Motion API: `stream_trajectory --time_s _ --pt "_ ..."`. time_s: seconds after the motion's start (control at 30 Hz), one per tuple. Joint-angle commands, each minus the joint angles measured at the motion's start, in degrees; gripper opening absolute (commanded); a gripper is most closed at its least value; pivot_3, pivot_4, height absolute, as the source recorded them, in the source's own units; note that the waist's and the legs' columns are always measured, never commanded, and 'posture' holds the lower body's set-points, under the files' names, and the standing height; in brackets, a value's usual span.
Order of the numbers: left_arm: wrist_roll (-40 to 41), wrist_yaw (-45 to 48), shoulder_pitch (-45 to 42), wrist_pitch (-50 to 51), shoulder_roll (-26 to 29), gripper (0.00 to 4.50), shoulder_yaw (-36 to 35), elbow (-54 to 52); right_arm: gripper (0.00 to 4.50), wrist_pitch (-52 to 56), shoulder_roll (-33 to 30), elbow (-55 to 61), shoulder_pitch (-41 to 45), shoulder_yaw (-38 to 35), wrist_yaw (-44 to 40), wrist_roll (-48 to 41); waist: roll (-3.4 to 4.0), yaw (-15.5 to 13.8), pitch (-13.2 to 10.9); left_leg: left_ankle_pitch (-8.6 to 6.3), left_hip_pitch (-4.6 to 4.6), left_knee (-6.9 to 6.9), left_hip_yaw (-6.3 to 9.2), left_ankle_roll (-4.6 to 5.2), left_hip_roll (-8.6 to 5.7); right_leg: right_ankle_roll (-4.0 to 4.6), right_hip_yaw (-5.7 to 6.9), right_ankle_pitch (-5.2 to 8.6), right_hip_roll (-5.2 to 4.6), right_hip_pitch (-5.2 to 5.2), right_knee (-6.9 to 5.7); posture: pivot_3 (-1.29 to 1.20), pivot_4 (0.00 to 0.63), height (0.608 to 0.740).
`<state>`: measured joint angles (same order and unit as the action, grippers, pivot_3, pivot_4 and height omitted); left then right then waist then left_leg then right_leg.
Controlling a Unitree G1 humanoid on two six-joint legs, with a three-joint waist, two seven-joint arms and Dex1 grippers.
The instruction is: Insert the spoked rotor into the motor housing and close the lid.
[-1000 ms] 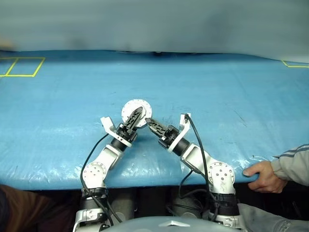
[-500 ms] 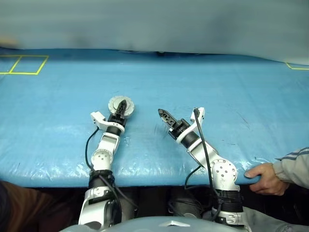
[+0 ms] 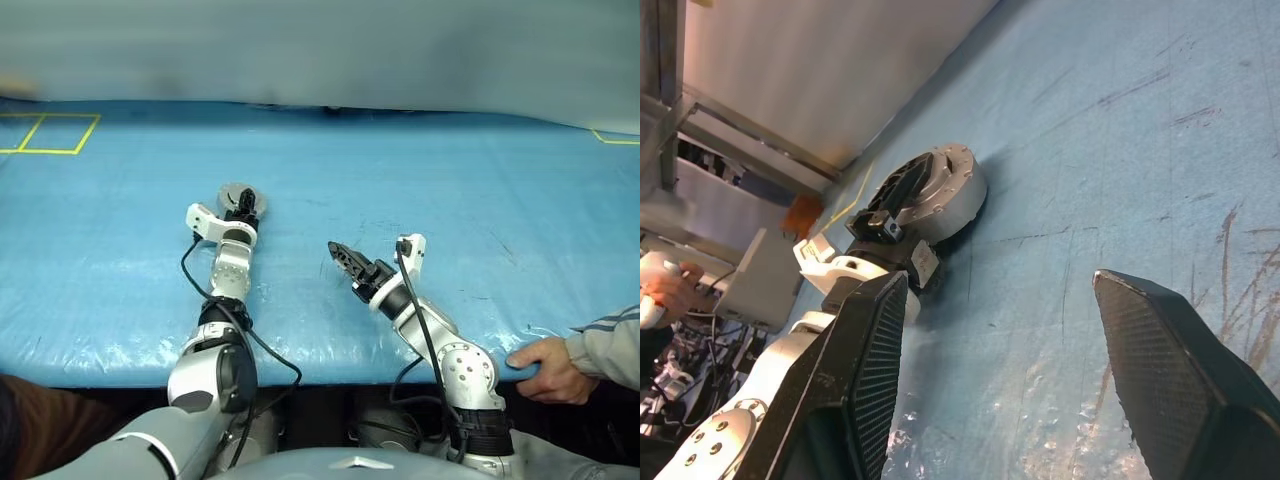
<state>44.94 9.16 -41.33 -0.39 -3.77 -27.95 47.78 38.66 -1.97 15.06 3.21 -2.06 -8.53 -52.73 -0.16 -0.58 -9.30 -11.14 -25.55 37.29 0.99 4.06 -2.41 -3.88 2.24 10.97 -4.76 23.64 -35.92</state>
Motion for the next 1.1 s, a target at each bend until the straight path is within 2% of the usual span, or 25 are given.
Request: stream_trajectory --time_s 0.03,0.13,0.17,0.47,0.6,0.73,0.93,1.1 --pt "-3.3 -1.5 0.1 -2.2 1.3 3.32 0.1 -1.0 3.12 -0.8 0.3 2.5 0.8 -0.1 -0.8 0.5 0.00 0.1 0.0 0.00 0.01 0.01 0.00 0.00 0.00 0.00 -0.01 -0.01 0.00 -0.01 0.00 0.00 0.150 0.740" --pt "-6.3 -4.0 3.2 -3.9 1.1 4.31 0.6 -5.3 3.12 -0.6 0.5 2.3 1.0 0.0 -1.0 0.9 0.01 0.7 0.0 0.00 0.11 0.01 -0.03 -0.01 0.03 0.03 -0.03 -0.04 0.01 -0.08 -0.01 0.00 0.150 0.740" --pt "-7.2 -4.8 4.6 -4.3 1.0 4.48 0.9 -7.4 3.12 -0.4 0.5 2.2 0.9 0.0 -0.9 1.0 0.01 1.0 0.0 0.00 0.16 0.01 -0.06 -0.01 0.05 0.06 -0.06 -0.06 0.01 -0.11 -0.02 0.00 0.150 0.740" --pt "-13.4 -10.1 18.7 -0.5 2.2 4.48 4.4 -27.3 3.12 0.8 0.1 1.8 1.1 -0.5 -0.6 1.9 0.03 1.3 0.1 -0.01 0.38 -0.13 -0.28 -0.04 0.14 0.34 -0.20 0.00 -0.03 -0.08 -0.05 0.00 0.150 0.740" --pt "-17.0 -9.9 23.1 -0.1 4.1 4.48 6.4 -33.7 3.12 -1.0 -1.1 1.9 1.3 0.2 -1.5 5.1 0.01 1.0 0.1 -0.03 0.52 -0.12 -0.29 -0.07 0.09 0.40 -0.17 0.05 -0.17 -0.01 0.00 0.00 0.150 0.740" --pt "-19.1 1.3 26.2 -4.0 6.8 4.48 11.9 -38.7 3.12 -10.7 -4.3 2.3 0.7 2.7 -5.0 15.8 0.01 0.7 0.1 -0.14 0.48 -0.11 -0.32 -0.25 0.01 0.38 -0.10 0.04 -0.30 0.01 0.02 0.00 0.150 0.740" --pt "-22.9 20.1 30.5 -3.1 14.7 4.48 24.0 -44.5 3.12 -19.5 -13.3 -1.2 0.4 4.6 -9.0 29.8 0.02 0.5 0.1 -0.17 0.48 -0.15 -0.45 -0.22 -0.04 0.39 -0.10 0.04 -0.41 0.06 0.05 0.00 0.150 0.740" --pt "-28.7 24.1 29.8 -4.5 17.3 4.48 30.1 -42.5 3.12 -24.6 -17.6 -6.0 1.4 5.6 -11.0 37.4 0.03 0.5 0.1 -0.14 0.53 -0.22 -0.49 -0.18 0.01 0.44 -0.13 0.08 -0.37 0.08 0.02 0.00 0.150 0.740"
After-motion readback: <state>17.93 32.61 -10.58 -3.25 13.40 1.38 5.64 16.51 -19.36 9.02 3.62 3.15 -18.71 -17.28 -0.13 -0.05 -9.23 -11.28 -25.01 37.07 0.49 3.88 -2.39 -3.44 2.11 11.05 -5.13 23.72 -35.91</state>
